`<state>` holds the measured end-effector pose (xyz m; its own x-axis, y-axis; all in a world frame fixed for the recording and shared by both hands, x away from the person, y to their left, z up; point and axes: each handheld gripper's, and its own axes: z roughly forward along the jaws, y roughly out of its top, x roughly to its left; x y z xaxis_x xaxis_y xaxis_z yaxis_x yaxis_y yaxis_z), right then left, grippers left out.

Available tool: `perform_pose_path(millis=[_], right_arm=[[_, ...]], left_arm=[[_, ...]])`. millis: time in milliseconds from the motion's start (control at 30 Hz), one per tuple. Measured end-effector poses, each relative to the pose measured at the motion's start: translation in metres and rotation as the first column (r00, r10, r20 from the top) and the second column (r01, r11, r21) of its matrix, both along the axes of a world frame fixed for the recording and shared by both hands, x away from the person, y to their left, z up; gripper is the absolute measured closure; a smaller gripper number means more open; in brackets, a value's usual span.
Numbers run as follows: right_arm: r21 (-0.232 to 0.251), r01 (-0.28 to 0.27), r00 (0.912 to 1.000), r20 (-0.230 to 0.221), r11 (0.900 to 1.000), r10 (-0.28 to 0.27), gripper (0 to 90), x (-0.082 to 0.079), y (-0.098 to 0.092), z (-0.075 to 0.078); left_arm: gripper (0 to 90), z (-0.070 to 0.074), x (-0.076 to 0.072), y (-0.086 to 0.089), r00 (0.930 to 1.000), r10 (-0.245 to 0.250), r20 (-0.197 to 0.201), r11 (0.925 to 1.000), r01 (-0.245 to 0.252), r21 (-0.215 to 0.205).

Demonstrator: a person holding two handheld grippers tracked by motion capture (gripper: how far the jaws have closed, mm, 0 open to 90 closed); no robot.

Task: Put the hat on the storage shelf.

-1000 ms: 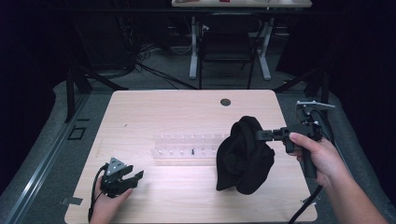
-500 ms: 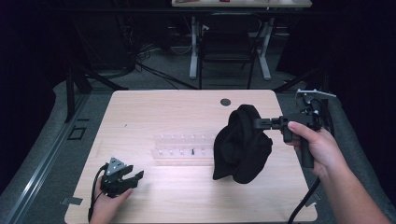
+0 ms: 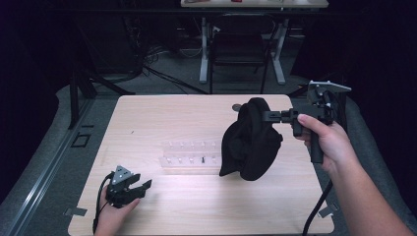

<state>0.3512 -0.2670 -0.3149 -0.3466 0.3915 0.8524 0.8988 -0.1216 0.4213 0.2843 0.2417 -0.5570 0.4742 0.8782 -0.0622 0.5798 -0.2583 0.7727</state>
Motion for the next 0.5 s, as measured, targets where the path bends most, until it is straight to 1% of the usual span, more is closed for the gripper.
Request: perform_pose_path(millis=[167,300,400,500], right_arm=[[-0.018,-0.003,1.0,0.002,1.0,0.003,88.5,0.011,0.01,0.001],[-0.012,-0.003,1.0,-0.002,1.0,0.003,88.6,0.019,0.02,0.002],[-0.025,-0.009,1.0,0.001,1.0,0.009,88.5,0.024,0.027,0.002],[-0.02,-0.013,0.9999,-0.001,1.0,0.013,88.5,0.029,0.037,0.002]], left_arm=[[46.5,0.0,0.0,0.001,1.0,-0.001,0.0,1.0,0.001,0.002],[46.5,0.0,0.001,0.002,1.0,-0.001,-0.001,1.0,0.001,-0.003],[46.5,0.001,0.001,0.002,1.0,0.0,0.0,1.0,0.0,-0.006],[46.5,0.001,0.001,0.002,1.0,-0.001,0.0,1.0,0.001,-0.006]])
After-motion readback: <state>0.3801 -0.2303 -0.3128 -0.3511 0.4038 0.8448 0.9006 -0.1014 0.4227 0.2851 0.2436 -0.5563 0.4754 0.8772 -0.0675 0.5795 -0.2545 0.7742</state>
